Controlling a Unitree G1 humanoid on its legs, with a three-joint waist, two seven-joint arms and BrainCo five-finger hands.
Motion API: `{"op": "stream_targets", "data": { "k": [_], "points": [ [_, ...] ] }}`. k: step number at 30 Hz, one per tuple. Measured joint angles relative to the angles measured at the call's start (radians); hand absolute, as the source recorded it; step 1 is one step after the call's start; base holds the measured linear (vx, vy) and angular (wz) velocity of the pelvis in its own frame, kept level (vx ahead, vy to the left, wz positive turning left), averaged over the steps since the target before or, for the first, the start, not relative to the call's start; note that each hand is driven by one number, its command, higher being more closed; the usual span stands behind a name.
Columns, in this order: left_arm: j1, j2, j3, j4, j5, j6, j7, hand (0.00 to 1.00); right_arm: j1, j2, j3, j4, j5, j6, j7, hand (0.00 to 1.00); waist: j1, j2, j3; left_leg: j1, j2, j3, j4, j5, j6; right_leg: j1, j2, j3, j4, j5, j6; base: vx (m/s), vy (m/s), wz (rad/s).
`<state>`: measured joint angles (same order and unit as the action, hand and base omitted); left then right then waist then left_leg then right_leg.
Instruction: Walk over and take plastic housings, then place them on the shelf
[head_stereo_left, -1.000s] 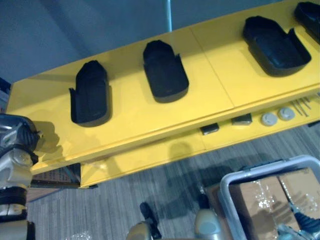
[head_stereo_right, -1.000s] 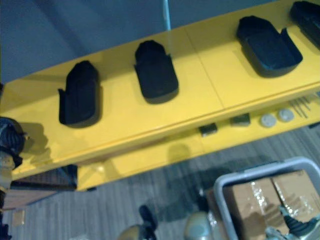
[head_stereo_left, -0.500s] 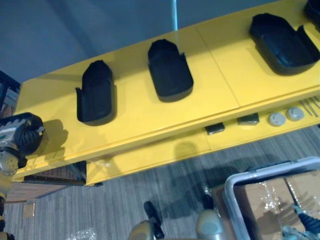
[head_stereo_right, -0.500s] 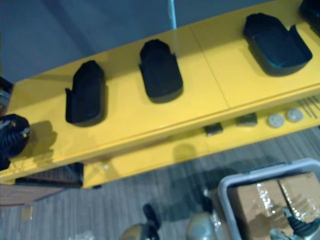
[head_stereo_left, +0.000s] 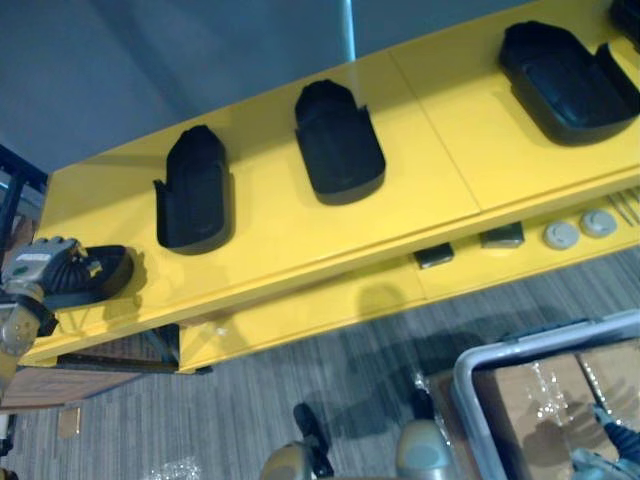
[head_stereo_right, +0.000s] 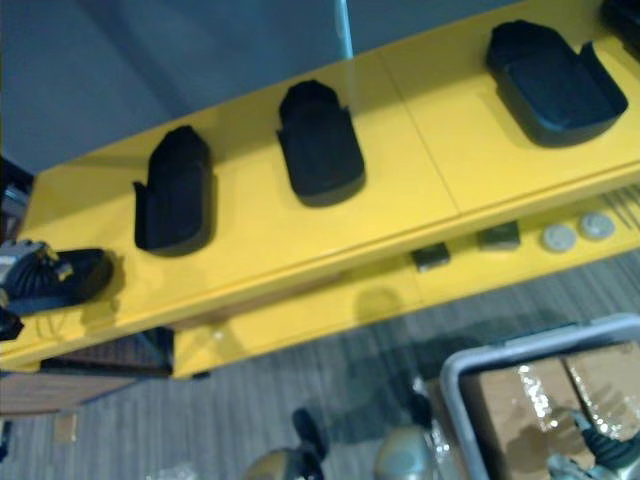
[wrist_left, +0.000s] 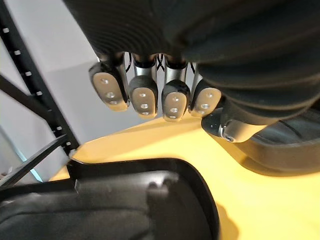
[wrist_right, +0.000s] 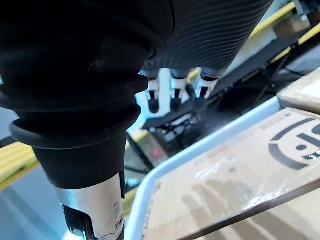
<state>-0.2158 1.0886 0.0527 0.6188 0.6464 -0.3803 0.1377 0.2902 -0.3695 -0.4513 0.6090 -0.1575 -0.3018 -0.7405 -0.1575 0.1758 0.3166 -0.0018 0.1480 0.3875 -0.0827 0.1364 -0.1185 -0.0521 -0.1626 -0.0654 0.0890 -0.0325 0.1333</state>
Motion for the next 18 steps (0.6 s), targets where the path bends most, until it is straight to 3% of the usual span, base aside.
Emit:
{"op": "stream_targets", "data": {
  "k": [6,7,11,12,15,18],
  "points": [
    [-0.004,0.003,-0.028,-0.045,-0.002,0.029,0.014,1.0,-0.004,-0.005,0.0,0.016,0.003,-0.007,0.0,0.0,-0.019,0.0,0.0,-0.013,-0.004,0.007,0.0,-0.004,0.004,-0.019,-0.003,0.013,0.0,-0.001,0.0,0.01,0.005,-0.03],
    [-0.008,0.003,-0.039,-0.054,-0.003,0.037,0.014,0.0,-0.006,-0.005,0.0,0.02,0.004,-0.007,0.0,0.0,-0.022,-0.001,0.001,-0.024,-0.004,0.007,0.0,-0.004,0.004,-0.032,-0.002,0.015,0.002,0.001,0.002,0.01,0.002,-0.03],
    [-0.043,0.003,-0.066,-0.07,-0.066,0.092,0.07,0.0,-0.008,-0.004,0.0,0.037,0.004,-0.033,-0.001,0.0,-0.032,-0.012,0.007,-0.03,-0.004,0.008,0.0,-0.004,0.004,-0.035,0.0,0.019,0.009,0.012,0.004,0.05,0.001,-0.01],
    [-0.063,0.003,-0.065,-0.07,-0.103,0.1,0.113,0.0,-0.009,-0.003,0.0,0.038,0.003,-0.054,-0.007,0.0,-0.032,-0.017,0.01,-0.03,-0.003,0.008,0.0,-0.004,0.004,-0.035,0.0,0.019,0.01,0.012,0.004,0.0,0.0,0.0],
    [-0.098,0.002,-0.062,-0.089,-0.196,0.094,0.232,0.0,-0.016,0.018,0.001,0.029,-0.006,-0.115,-0.065,0.0,-0.031,-0.034,0.012,-0.029,0.001,0.008,0.0,-0.004,0.004,-0.034,0.004,0.019,0.011,0.012,0.003,0.0,0.0,0.0],
    [-0.097,-0.013,-0.048,-0.141,-0.218,0.049,0.362,0.0,-0.027,0.047,0.001,-0.022,-0.038,-0.159,-0.156,0.0,-0.03,-0.061,0.015,-0.017,0.003,0.008,0.0,-0.004,0.004,-0.022,0.006,0.02,0.01,0.011,0.002,0.0,0.0,0.0]
  ]
}}
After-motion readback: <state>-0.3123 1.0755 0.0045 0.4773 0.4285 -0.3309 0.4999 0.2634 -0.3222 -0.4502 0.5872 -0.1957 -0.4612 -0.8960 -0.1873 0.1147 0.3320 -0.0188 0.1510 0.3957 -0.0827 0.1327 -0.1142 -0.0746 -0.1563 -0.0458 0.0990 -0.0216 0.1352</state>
